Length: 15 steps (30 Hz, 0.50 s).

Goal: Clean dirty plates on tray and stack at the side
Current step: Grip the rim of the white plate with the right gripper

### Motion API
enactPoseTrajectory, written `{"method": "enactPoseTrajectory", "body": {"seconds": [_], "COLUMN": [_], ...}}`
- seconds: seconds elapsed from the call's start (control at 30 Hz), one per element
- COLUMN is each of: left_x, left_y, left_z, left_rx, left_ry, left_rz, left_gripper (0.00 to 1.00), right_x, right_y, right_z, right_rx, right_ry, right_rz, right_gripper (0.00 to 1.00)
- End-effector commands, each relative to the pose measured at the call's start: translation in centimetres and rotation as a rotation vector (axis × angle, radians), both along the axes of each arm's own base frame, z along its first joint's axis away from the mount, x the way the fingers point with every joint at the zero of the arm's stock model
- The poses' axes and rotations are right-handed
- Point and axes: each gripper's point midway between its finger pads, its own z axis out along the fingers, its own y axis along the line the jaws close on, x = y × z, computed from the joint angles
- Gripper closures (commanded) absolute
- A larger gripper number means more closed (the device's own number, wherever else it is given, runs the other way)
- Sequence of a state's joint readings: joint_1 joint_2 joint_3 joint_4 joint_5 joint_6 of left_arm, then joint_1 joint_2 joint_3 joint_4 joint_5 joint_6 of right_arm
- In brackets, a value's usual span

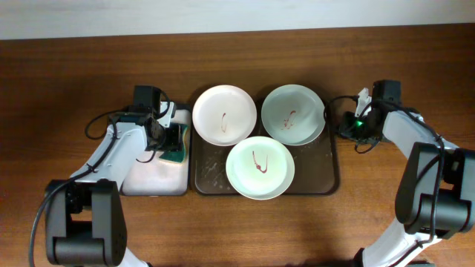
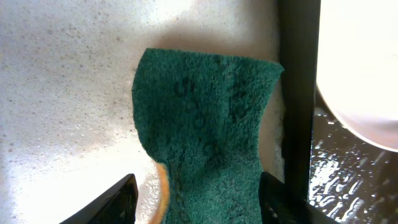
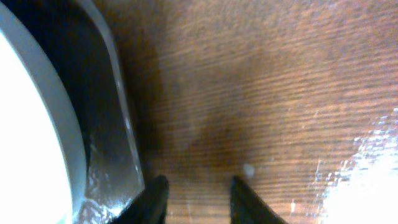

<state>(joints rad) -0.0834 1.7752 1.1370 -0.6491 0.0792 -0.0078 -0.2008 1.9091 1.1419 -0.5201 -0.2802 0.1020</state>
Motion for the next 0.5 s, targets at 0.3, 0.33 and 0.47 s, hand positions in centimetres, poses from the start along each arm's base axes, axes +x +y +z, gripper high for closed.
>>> {"method": "enactPoseTrajectory", "body": {"seconds": [0.3,0.33,0.47], "left_x": [-0.1,-0.1,-0.1], "left_y": [-0.7,-0.8,-0.8], "left_z": [-1.7,-1.7,-1.8], "left_rx": [-0.046,-0.049,-0.049], "left_ry": [0.045,0.047,0.048], "left_rz": [-0.003,-0.004,-0.004], "left_gripper": [0.37,0.39,0.53], "right_x": [-6.2,-6.5,-7.9], "right_y": [7.1,8.5,12.3], "right_z": [7.9,7.9,6.4], "right_rx": [0.05,0.047,0.021], "right_ry": [0.254,0.261,0.278], "right_rz": [0.235,0.27,0.386], "right_gripper": [0.47,0.42,0.42]}}
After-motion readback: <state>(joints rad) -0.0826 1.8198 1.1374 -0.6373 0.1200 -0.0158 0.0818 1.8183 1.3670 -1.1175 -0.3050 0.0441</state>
